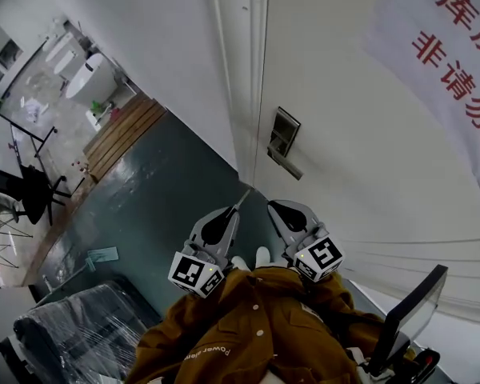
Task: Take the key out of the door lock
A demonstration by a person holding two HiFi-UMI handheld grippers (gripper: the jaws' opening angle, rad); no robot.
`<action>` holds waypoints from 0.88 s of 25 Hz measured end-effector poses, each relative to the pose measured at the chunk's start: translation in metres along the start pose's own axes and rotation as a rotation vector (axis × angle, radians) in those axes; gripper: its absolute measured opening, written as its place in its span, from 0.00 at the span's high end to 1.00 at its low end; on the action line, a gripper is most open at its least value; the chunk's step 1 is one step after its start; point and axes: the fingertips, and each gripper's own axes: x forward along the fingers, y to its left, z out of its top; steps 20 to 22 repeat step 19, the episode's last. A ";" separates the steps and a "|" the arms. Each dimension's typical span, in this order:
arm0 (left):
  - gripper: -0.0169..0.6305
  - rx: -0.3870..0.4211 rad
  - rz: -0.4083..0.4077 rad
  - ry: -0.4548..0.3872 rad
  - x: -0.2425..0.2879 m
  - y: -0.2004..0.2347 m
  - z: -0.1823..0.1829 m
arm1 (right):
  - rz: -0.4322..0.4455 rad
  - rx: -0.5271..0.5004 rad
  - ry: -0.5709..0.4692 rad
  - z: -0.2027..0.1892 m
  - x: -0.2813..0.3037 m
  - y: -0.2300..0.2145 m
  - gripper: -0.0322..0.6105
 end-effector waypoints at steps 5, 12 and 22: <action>0.94 0.112 0.078 0.004 -0.012 -0.010 0.009 | 0.007 0.028 -0.012 -0.003 0.007 0.003 0.94; 0.94 0.112 0.113 0.016 -0.020 -0.007 0.004 | 0.000 0.032 -0.024 -0.002 0.009 -0.002 0.94; 0.94 0.110 0.105 0.018 -0.020 -0.011 0.005 | -0.001 0.025 -0.026 -0.002 0.008 0.001 0.94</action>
